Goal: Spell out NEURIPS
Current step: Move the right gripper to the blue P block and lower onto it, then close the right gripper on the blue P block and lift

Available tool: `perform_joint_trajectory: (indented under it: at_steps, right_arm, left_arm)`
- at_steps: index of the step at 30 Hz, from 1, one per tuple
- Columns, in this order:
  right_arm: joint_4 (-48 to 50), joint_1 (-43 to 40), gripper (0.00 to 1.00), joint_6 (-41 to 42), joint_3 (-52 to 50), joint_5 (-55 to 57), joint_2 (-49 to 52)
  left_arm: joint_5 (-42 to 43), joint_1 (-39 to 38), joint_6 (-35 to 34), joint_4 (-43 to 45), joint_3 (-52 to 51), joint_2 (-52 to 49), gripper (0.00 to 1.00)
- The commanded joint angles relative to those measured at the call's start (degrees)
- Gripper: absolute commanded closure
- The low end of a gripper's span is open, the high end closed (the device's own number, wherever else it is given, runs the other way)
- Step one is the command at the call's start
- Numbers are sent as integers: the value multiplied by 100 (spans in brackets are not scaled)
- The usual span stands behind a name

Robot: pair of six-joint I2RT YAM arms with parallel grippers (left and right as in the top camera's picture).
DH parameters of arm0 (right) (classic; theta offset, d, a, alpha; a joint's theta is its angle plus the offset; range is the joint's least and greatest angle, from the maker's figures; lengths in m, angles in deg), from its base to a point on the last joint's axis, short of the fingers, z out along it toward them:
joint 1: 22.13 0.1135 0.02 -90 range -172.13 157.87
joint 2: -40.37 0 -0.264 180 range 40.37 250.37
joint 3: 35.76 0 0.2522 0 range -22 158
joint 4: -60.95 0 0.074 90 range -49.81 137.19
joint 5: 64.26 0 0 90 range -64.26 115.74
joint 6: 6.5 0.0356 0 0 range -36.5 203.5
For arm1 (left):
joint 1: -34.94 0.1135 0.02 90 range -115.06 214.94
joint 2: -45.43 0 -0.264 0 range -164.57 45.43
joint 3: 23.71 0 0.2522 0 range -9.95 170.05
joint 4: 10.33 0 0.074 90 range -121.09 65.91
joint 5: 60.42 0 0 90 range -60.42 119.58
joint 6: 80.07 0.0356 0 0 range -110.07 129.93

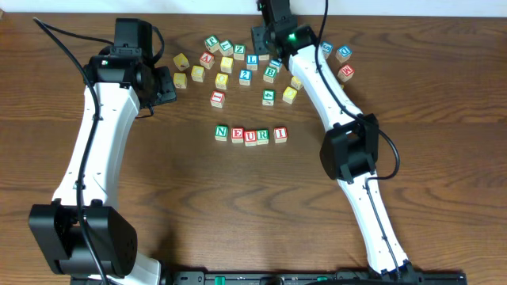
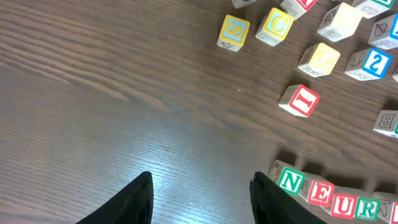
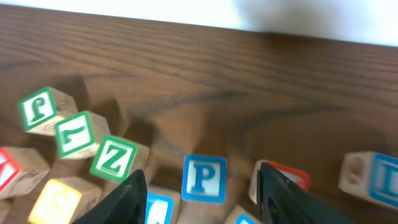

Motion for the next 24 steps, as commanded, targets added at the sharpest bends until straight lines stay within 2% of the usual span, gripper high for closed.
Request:
perform_joint_trajectory:
  at_steps: [1,11,24]
  right_arm:
    - [225,90,50,-81,48,24,315]
    - [649,157,53,125,37,603,431]
    - [1051,151,52,424,-415,841,431]
  left_arm:
    - [-31,13,92,-48,37,-63,50]
    - [-31,13,92,-70,37,-63,50]
    - [-31,13,92,-70,35,-63,50]
